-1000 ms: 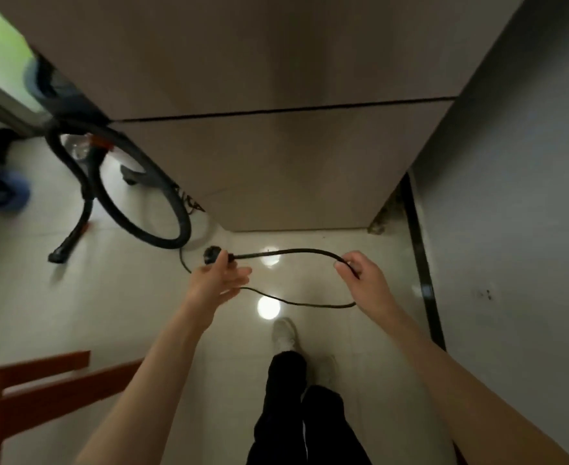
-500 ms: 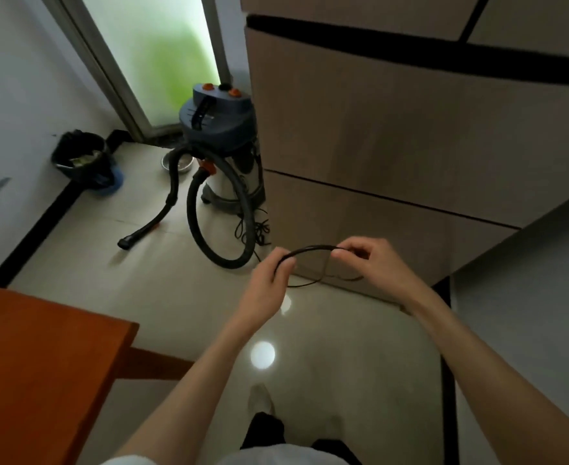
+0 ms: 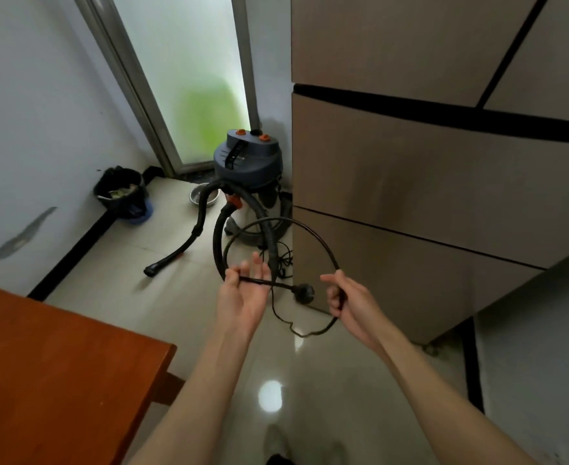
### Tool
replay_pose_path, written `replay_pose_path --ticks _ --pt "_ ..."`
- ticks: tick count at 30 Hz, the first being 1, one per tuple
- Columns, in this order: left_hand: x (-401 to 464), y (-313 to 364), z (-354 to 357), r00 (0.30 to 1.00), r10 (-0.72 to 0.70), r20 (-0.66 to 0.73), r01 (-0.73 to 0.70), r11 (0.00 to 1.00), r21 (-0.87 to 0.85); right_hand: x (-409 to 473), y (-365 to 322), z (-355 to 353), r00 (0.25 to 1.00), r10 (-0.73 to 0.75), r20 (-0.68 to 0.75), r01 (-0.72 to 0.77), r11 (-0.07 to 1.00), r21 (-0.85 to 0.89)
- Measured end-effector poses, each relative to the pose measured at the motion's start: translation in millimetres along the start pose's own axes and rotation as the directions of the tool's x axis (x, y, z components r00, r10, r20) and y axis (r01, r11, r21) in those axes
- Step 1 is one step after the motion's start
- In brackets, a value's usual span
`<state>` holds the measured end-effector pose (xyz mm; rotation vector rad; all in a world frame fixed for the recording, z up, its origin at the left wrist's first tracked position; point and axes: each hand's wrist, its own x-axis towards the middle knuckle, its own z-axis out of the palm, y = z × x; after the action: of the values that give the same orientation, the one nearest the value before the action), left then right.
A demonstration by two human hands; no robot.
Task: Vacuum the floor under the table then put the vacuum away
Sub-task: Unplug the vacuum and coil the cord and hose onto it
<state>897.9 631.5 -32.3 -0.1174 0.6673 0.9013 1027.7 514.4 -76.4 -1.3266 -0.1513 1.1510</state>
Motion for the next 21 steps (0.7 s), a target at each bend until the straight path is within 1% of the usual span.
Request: replay_pose_path --ticks 2,4,6,7,9,10,12,15,16,18,19,20,21 --pt "-6.3 -16.8 -12.0 0.999 -0.048 -0.015 0.047 0.998 -0.031 -4.6 -2.9 15.3 0.997 0.081 0.019 -0.08 0.995 -0.052" --pt "-12.7 -25.9 -17.5 0.997 -0.072 -0.015 0.072 0.997 -0.04 -6.0 -4.5 20.9 0.992 0.129 0.016 -0.124 0.975 -0.184" --pt "-17.0 -27.1 -17.4 0.996 -0.083 -0.014 0.082 0.996 -0.044 -8.6 -6.1 15.9 0.996 0.09 0.012 -0.076 0.898 -0.434" --pt "-17.9 -25.7 -16.7 0.997 -0.076 -0.017 0.075 0.996 -0.052 -10.6 -6.1 10.8 0.997 0.059 0.043 -0.026 0.84 -0.542" --pt "-19.5 -20.5 -15.0 0.998 -0.044 -0.034 0.041 0.997 -0.069 -15.2 -4.2 2.8 0.984 0.063 0.167 0.061 0.759 -0.648" --pt "-19.6 -17.5 -14.8 0.999 -0.028 -0.044 0.025 0.997 -0.068 -17.4 -2.6 0.6 0.972 0.097 0.214 0.074 0.737 -0.672" --pt "-18.1 -11.7 -15.1 0.998 -0.015 -0.06 0.012 0.999 -0.051 -20.5 -1.3 -0.6 0.952 0.14 0.273 0.09 0.725 -0.683" --pt "-20.2 -5.2 -17.4 0.995 0.0 -0.096 -0.005 0.998 -0.056 -21.6 -6.1 4.7 0.92 0.168 0.353 0.102 0.768 -0.632" --pt "-20.6 -3.7 -17.2 0.993 0.017 -0.115 -0.025 0.997 -0.076 -20.4 -8.1 8.3 0.906 0.187 0.379 0.108 0.764 -0.636" --pt "-19.2 2.8 -18.9 0.988 0.038 -0.152 -0.056 0.992 -0.115 -17.3 -11.3 18.5 0.888 0.227 0.401 0.13 0.712 -0.69" --pt "-16.0 9.6 -21.5 0.985 0.042 -0.167 -0.059 0.994 -0.097 -12.5 -12.4 26.9 0.884 0.24 0.402 0.139 0.685 -0.715" --pt "-12.0 12.9 -24.8 0.984 0.027 -0.177 -0.03 1.0 -0.01 -9.3 -14.6 29.7 0.89 0.235 0.391 0.14 0.674 -0.725" --pt "-10.0 15.6 -26.7 0.98 0.019 -0.2 0.014 0.987 0.161 -7.1 -18.2 30.5 0.901 0.221 0.374 0.141 0.666 -0.732"
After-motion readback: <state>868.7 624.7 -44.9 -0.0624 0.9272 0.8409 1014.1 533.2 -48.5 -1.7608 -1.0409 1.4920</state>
